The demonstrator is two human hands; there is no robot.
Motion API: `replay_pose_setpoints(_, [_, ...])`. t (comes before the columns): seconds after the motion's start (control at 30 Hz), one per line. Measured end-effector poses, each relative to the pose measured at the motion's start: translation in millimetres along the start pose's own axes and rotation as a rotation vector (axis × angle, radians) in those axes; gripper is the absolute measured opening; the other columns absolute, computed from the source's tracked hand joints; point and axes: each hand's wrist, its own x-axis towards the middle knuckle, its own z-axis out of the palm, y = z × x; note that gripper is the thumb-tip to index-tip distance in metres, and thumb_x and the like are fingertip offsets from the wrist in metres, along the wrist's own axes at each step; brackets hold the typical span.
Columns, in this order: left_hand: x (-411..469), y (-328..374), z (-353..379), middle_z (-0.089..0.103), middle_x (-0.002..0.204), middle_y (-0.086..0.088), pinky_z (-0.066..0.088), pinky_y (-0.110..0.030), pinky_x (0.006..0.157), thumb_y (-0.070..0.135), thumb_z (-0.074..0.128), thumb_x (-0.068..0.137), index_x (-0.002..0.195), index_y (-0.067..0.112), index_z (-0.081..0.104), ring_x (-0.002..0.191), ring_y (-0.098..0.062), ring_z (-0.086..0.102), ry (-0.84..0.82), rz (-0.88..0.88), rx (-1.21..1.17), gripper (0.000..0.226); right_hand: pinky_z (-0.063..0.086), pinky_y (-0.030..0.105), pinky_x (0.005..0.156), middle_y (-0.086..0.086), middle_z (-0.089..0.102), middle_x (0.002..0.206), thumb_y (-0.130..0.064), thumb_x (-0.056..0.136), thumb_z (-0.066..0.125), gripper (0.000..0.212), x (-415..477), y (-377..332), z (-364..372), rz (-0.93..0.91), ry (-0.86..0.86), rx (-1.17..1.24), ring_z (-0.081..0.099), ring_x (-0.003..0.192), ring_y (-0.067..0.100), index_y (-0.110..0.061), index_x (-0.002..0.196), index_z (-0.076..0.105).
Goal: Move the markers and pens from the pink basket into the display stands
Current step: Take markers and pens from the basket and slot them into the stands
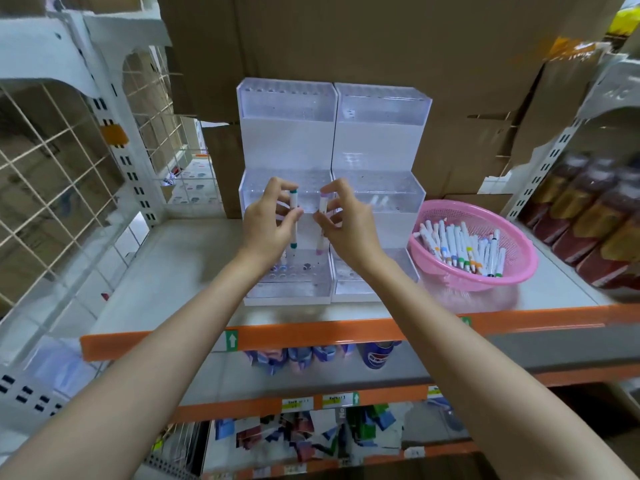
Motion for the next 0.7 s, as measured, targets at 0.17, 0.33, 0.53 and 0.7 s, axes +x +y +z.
replay_pose_setpoints(0.17, [8, -6, -6, 0.059, 0.087, 0.003, 0.053, -0.023, 0.067, 0.010, 0.068, 0.086, 0.108, 0.009, 0.054, 0.077, -0.015, 0.064, 0.025, -0.051, -0.065, 0.026, 0.051, 0.039, 0.058, -0.008, 0.049, 0.070, -0.006, 0.089, 0.064, 0.026, 2, 2, 7, 0.029, 0.006, -0.002, 0.057, 0.058, 0.023, -0.010, 0.110, 0.050])
replay_pose_setpoints(0.33, [13, -16, -10, 0.065, 0.084, 0.000, 0.057, -0.034, 0.069, 0.012, 0.071, 0.083, 0.097, 0.021, 0.052, 0.077, -0.014, 0.068, -0.024, -0.104, -0.076, 0.026, 0.050, 0.035, 0.050, 0.001, 0.057, 0.090, -0.003, 0.088, 0.064, 0.021, 9, 3, 18, 0.044, 0.054, -0.002, 0.059, 0.059, 0.017, -0.014, 0.101, 0.051])
replay_pose_setpoints(0.53, [12, -24, -8, 0.069, 0.084, -0.006, 0.059, -0.034, 0.071, 0.010, 0.074, 0.081, 0.096, 0.013, 0.056, 0.077, -0.013, 0.069, -0.057, -0.076, -0.069, 0.023, 0.050, 0.029, 0.061, -0.001, 0.059, 0.095, -0.007, 0.087, 0.067, 0.018, 13, 1, 30, 0.023, 0.090, -0.005, 0.057, 0.061, -0.004, -0.009, 0.099, 0.053])
replay_pose_setpoints(0.7, [9, -28, -4, 0.068, 0.088, -0.007, 0.058, -0.037, 0.074, 0.000, 0.070, 0.081, 0.089, 0.001, 0.059, 0.077, -0.018, 0.070, -0.062, -0.006, -0.047, 0.014, 0.052, 0.025, 0.064, 0.004, 0.058, 0.101, 0.000, 0.086, 0.063, 0.013, 13, -2, 38, -0.060, 0.125, -0.004, 0.056, 0.066, 0.001, -0.003, 0.095, 0.055])
